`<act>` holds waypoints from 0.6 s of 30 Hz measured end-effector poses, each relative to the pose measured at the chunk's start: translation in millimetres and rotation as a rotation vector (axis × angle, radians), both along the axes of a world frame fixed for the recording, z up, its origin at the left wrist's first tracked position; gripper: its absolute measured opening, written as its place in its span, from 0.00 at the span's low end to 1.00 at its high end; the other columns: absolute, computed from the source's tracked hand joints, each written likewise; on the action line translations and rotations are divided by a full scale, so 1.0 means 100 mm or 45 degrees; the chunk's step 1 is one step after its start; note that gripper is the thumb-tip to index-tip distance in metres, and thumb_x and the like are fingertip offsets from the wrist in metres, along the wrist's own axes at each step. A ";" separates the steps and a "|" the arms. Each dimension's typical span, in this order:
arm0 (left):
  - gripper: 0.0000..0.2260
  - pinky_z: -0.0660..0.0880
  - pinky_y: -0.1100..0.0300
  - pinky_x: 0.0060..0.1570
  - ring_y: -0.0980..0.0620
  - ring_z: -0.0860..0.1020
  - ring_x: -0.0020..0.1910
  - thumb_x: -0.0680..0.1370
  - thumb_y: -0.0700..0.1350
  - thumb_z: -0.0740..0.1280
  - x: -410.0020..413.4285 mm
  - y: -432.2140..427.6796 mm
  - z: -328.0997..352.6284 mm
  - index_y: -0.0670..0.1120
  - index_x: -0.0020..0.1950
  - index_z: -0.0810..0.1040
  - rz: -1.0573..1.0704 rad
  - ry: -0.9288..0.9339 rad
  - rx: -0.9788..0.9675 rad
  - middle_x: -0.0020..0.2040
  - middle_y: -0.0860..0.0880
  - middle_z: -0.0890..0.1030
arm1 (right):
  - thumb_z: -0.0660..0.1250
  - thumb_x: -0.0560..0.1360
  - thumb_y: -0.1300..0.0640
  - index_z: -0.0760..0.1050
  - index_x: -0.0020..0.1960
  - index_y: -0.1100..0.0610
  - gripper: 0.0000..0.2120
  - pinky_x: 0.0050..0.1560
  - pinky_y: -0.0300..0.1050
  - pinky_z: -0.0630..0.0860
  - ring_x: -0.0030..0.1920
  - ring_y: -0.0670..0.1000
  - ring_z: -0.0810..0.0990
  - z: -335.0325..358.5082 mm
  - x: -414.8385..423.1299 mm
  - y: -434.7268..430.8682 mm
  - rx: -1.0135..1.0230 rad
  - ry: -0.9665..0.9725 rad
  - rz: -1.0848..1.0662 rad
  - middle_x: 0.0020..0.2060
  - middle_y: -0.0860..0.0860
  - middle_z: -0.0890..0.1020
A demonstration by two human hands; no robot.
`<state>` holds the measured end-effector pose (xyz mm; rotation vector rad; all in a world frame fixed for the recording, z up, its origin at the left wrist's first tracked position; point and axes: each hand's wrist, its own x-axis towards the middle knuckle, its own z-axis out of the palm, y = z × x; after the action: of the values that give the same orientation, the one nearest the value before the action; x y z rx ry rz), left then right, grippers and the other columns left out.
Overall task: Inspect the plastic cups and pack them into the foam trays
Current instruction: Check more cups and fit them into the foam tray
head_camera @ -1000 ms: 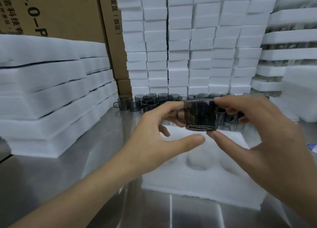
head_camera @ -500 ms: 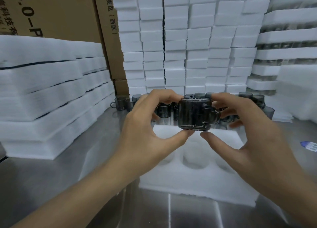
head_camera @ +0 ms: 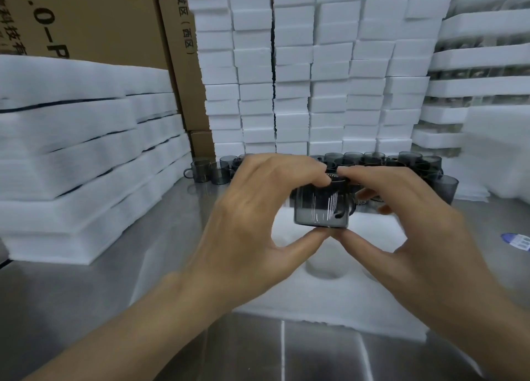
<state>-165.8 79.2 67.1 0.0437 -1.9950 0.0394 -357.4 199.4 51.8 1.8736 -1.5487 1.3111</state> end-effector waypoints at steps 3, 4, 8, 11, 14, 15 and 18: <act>0.31 0.71 0.62 0.64 0.50 0.76 0.68 0.74 0.48 0.83 0.05 -0.05 0.02 0.50 0.73 0.73 0.007 -0.057 0.158 0.69 0.56 0.78 | 0.78 0.74 0.50 0.74 0.74 0.46 0.30 0.57 0.36 0.75 0.60 0.44 0.81 0.01 0.00 0.02 0.004 -0.085 0.039 0.62 0.37 0.79; 0.32 0.72 0.61 0.65 0.50 0.76 0.70 0.73 0.49 0.82 0.07 -0.07 0.02 0.49 0.74 0.74 0.024 -0.093 0.228 0.69 0.57 0.78 | 0.77 0.74 0.49 0.73 0.74 0.44 0.30 0.57 0.36 0.75 0.60 0.44 0.81 0.01 0.01 0.02 0.009 -0.116 0.051 0.62 0.35 0.79; 0.29 0.73 0.59 0.65 0.52 0.76 0.70 0.73 0.49 0.83 0.08 -0.16 0.01 0.47 0.71 0.80 0.049 -0.162 0.394 0.66 0.57 0.81 | 0.74 0.74 0.44 0.71 0.75 0.39 0.31 0.57 0.35 0.75 0.62 0.42 0.81 0.01 0.02 0.01 0.061 -0.196 0.077 0.64 0.33 0.79; 0.27 0.71 0.66 0.61 0.55 0.77 0.65 0.72 0.49 0.84 0.08 -0.17 0.01 0.50 0.69 0.80 0.084 -0.167 0.417 0.63 0.57 0.82 | 0.72 0.74 0.40 0.69 0.76 0.37 0.31 0.55 0.37 0.76 0.63 0.40 0.79 0.01 0.02 0.00 0.102 -0.207 0.057 0.65 0.33 0.78; 0.25 0.71 0.64 0.58 0.55 0.77 0.63 0.72 0.48 0.81 0.07 -0.14 0.02 0.49 0.68 0.80 0.124 -0.146 0.377 0.62 0.58 0.82 | 0.71 0.73 0.41 0.69 0.76 0.38 0.32 0.56 0.35 0.75 0.63 0.42 0.79 0.01 0.00 0.00 0.091 -0.202 0.046 0.64 0.34 0.77; 0.25 0.72 0.63 0.58 0.55 0.76 0.62 0.72 0.47 0.81 0.06 -0.13 0.02 0.49 0.68 0.80 0.133 -0.139 0.366 0.61 0.57 0.82 | 0.72 0.73 0.41 0.70 0.76 0.39 0.32 0.57 0.34 0.74 0.63 0.43 0.78 0.01 -0.01 0.00 0.085 -0.204 0.044 0.63 0.34 0.77; 0.24 0.71 0.63 0.58 0.57 0.75 0.61 0.72 0.46 0.80 0.06 -0.09 0.03 0.47 0.67 0.80 0.146 -0.137 0.308 0.60 0.57 0.81 | 0.75 0.73 0.44 0.70 0.76 0.40 0.33 0.57 0.31 0.72 0.62 0.43 0.79 0.01 -0.02 -0.01 0.097 -0.202 0.036 0.62 0.36 0.77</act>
<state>-160.1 70.7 70.5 0.3177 -2.0936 -0.1289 -359.2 198.6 52.4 1.8829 -1.6777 1.4647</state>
